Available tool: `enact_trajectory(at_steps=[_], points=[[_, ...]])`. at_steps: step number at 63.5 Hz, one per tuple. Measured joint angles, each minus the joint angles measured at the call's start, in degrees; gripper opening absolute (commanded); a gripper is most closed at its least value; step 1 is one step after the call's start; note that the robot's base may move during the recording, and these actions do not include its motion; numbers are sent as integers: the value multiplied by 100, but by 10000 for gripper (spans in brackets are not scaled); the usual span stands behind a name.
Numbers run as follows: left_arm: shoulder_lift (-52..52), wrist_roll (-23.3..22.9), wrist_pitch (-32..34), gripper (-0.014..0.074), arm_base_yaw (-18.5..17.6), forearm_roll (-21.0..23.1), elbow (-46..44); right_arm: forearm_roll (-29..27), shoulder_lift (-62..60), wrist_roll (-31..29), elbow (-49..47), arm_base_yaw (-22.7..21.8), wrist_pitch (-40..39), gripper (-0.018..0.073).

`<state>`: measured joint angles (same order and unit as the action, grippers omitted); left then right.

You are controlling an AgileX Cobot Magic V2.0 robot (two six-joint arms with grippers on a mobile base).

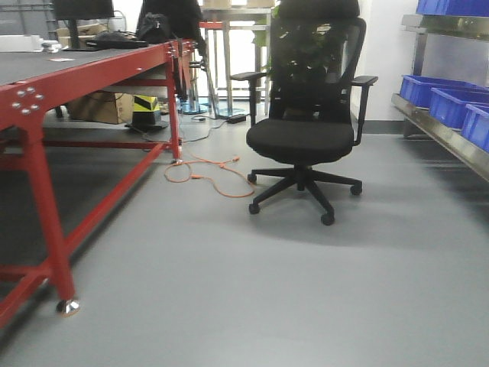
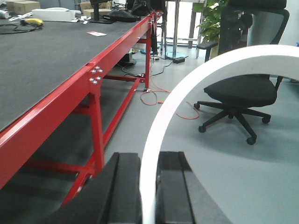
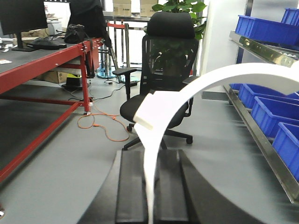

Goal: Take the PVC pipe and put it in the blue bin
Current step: 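Drive past the black office chair toward the blue bin shelves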

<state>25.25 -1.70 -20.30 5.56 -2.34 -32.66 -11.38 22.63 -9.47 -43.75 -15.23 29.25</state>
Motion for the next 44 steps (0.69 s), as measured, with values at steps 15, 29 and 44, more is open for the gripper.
enact_trajectory(at_steps=[15, 29, 44], points=[[0, 0, 0, -111, 0, 0, 0, 0, 0, 0, 0, 0, 0, -169], [0, 0, 0, -111, 0, 0, 0, 0, 0, 0, 0, 0, 0, -169], [0, 0, 0, -111, 0, 0, 0, 0, 0, 0, 0, 0, 0, -169]])
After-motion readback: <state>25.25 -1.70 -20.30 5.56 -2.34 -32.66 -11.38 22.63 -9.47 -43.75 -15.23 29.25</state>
